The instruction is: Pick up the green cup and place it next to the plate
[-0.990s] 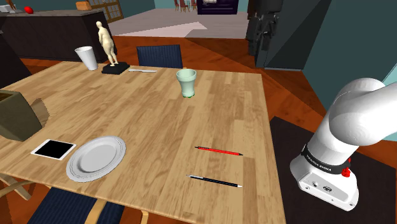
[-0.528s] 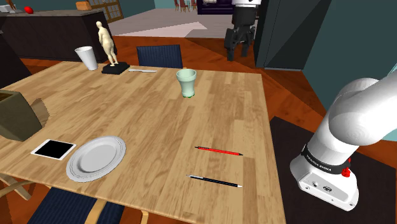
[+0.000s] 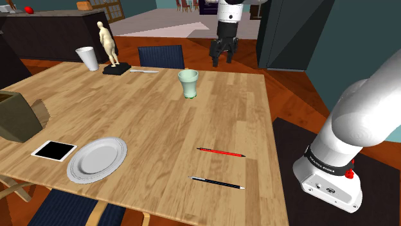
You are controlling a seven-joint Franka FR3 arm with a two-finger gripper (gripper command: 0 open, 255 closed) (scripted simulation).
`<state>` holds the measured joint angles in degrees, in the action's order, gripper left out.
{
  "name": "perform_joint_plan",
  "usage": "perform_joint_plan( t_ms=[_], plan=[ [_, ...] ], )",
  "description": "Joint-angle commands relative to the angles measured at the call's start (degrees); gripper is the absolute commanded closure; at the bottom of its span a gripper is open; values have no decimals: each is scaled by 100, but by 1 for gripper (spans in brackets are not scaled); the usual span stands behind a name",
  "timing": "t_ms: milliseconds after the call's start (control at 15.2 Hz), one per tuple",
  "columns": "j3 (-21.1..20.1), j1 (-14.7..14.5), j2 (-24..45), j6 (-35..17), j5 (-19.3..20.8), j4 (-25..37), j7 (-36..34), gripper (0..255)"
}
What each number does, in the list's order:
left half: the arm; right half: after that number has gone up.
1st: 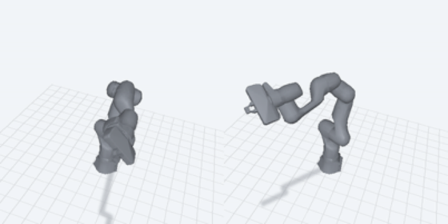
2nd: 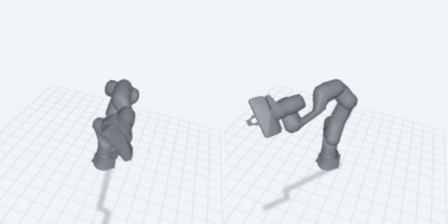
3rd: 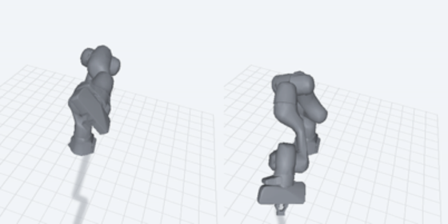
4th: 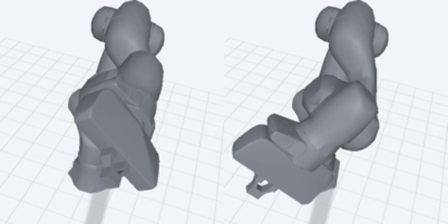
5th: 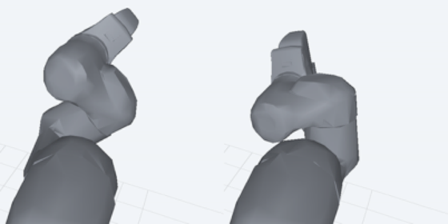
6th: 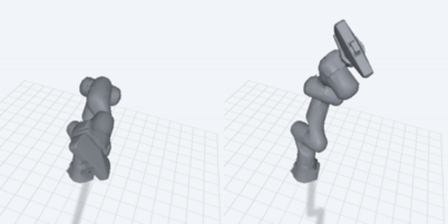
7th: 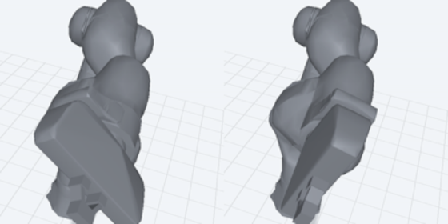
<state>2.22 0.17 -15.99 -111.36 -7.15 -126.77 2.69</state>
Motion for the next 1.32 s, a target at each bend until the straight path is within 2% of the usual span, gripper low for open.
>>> perform_joint_plan(
  t_ms=[0, 528, 990, 1254],
  plan=[
    [37, 7, 430, -202, -47, 276, 58, 0],
    [134, 62, 2105, -796, -307, 1508, 286, 0],
    [144, 184, 3635, -932, -547, 3032, 422, 0],
    [126, 174, 3771, -1116, -573, 2988, 438, 0]
  ],
)
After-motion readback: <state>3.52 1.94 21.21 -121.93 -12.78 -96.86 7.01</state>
